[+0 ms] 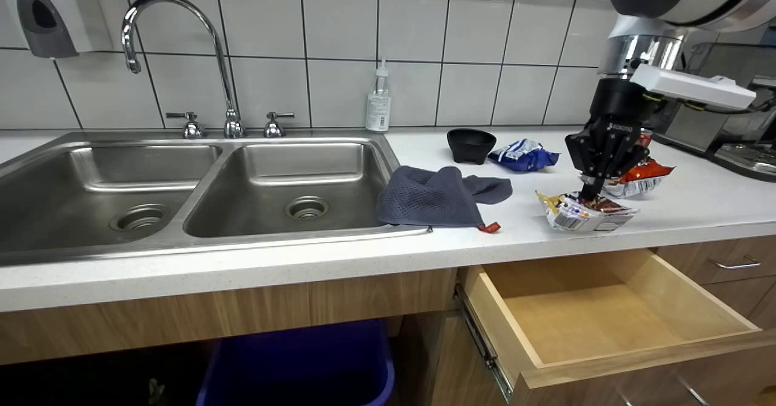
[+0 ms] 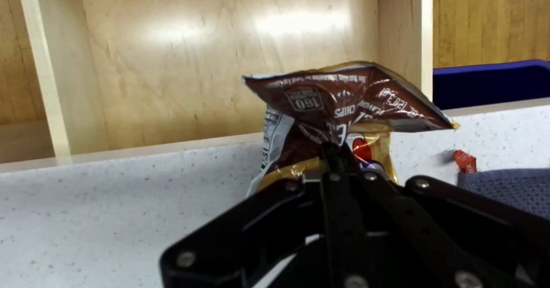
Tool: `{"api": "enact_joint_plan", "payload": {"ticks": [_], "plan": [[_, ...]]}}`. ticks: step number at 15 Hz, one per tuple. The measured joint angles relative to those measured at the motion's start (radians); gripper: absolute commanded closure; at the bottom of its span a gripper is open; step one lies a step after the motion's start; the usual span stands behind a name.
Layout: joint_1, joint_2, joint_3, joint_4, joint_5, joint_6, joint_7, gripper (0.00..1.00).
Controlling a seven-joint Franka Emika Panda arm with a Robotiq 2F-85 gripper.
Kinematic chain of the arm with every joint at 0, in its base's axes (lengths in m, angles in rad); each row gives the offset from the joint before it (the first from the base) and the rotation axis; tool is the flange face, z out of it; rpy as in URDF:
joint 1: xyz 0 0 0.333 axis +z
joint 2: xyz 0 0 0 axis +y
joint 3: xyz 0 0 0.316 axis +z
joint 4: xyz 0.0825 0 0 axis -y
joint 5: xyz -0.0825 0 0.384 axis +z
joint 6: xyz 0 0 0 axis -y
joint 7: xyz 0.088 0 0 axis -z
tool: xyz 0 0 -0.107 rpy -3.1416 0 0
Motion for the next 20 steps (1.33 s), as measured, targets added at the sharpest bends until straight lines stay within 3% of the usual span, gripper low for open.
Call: {"api": "enact_joint_plan", "payload": {"ticks": [11,20], "plan": [[0.040,-0.118,0.008,-0.224,0.040,0.057,0.000,1.00],[0.051,-0.112,0.010,-0.307,0.077,0.158,0.000,1.00]]}}
